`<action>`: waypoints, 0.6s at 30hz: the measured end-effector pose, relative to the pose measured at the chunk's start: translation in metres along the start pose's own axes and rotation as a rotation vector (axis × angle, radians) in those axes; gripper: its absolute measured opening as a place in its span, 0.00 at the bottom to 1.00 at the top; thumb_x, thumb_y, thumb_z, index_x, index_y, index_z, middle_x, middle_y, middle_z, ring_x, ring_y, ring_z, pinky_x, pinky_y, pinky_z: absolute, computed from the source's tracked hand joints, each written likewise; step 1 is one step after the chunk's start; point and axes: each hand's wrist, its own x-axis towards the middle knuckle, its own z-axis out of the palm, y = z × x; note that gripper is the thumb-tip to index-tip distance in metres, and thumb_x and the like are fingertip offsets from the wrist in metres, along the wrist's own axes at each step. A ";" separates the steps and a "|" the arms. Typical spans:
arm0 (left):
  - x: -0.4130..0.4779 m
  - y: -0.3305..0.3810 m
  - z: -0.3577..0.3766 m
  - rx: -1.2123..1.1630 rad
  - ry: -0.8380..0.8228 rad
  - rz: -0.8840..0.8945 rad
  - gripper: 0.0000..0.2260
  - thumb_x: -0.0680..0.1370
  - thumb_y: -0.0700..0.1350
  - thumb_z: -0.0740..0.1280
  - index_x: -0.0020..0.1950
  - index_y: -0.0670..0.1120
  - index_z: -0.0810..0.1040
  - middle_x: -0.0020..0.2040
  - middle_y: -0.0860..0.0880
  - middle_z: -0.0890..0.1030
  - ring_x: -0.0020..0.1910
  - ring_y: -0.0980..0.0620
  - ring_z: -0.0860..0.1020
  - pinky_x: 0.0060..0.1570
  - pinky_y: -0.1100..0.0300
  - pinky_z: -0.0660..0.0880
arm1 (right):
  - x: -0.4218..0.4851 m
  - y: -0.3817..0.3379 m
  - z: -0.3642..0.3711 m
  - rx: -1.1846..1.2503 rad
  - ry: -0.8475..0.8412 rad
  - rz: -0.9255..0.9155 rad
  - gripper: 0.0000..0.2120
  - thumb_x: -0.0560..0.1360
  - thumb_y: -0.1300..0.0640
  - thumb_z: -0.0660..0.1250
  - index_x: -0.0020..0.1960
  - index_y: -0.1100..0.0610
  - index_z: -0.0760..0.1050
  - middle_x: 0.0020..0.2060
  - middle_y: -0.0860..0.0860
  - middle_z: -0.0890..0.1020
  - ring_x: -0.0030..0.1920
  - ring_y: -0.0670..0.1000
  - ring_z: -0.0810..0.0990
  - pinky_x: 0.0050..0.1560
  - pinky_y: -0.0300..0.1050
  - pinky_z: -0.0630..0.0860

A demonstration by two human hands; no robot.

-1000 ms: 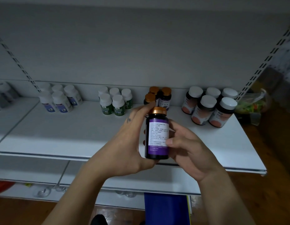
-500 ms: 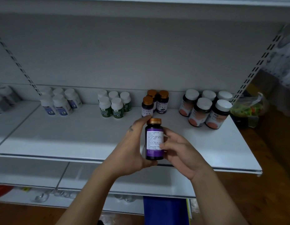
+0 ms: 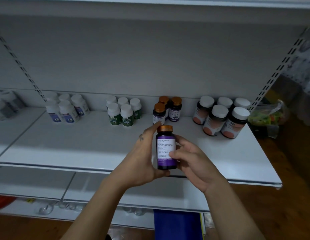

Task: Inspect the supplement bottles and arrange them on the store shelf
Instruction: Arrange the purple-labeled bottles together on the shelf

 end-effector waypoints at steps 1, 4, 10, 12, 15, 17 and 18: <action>0.000 0.000 0.000 -0.010 -0.003 0.002 0.57 0.63 0.51 0.82 0.78 0.59 0.42 0.77 0.57 0.56 0.75 0.59 0.57 0.70 0.68 0.59 | 0.000 0.001 0.000 -0.004 0.009 -0.006 0.27 0.66 0.64 0.69 0.65 0.55 0.76 0.51 0.59 0.83 0.50 0.55 0.83 0.48 0.46 0.80; 0.001 0.003 -0.001 -0.040 -0.014 0.026 0.60 0.61 0.52 0.82 0.78 0.60 0.41 0.75 0.58 0.56 0.74 0.59 0.58 0.69 0.69 0.60 | -0.001 0.002 0.003 -0.049 0.043 -0.041 0.27 0.64 0.64 0.73 0.63 0.55 0.77 0.53 0.57 0.84 0.54 0.56 0.82 0.52 0.48 0.79; 0.002 0.010 -0.006 0.027 0.023 0.126 0.56 0.61 0.52 0.83 0.78 0.54 0.49 0.73 0.56 0.58 0.72 0.57 0.61 0.71 0.56 0.65 | -0.004 -0.006 0.008 -0.230 0.098 -0.052 0.27 0.61 0.60 0.81 0.58 0.53 0.79 0.46 0.49 0.85 0.49 0.50 0.83 0.48 0.42 0.78; 0.002 0.013 -0.007 0.028 0.022 0.131 0.55 0.61 0.52 0.82 0.77 0.59 0.49 0.72 0.56 0.60 0.70 0.56 0.65 0.69 0.52 0.67 | -0.005 -0.010 0.007 -0.258 0.087 -0.033 0.26 0.60 0.59 0.81 0.57 0.54 0.79 0.46 0.51 0.85 0.48 0.50 0.83 0.47 0.42 0.78; 0.003 0.016 -0.008 0.034 0.043 0.154 0.51 0.60 0.54 0.81 0.74 0.62 0.52 0.69 0.58 0.63 0.67 0.57 0.68 0.66 0.50 0.69 | -0.006 -0.013 0.008 -0.253 0.067 -0.024 0.23 0.64 0.54 0.78 0.58 0.54 0.80 0.50 0.54 0.85 0.51 0.52 0.83 0.50 0.45 0.79; 0.003 0.017 -0.009 0.000 0.085 0.168 0.48 0.61 0.54 0.81 0.73 0.61 0.56 0.68 0.57 0.65 0.67 0.58 0.68 0.66 0.50 0.69 | -0.006 -0.015 0.007 -0.131 0.044 -0.011 0.20 0.69 0.53 0.74 0.60 0.56 0.79 0.52 0.56 0.84 0.52 0.53 0.83 0.53 0.46 0.79; 0.003 0.017 -0.009 -0.014 0.106 0.172 0.47 0.61 0.54 0.81 0.73 0.61 0.57 0.68 0.57 0.66 0.68 0.58 0.68 0.66 0.52 0.69 | -0.006 -0.015 0.006 -0.047 0.026 0.005 0.19 0.71 0.53 0.71 0.61 0.57 0.79 0.53 0.57 0.84 0.52 0.53 0.82 0.54 0.47 0.78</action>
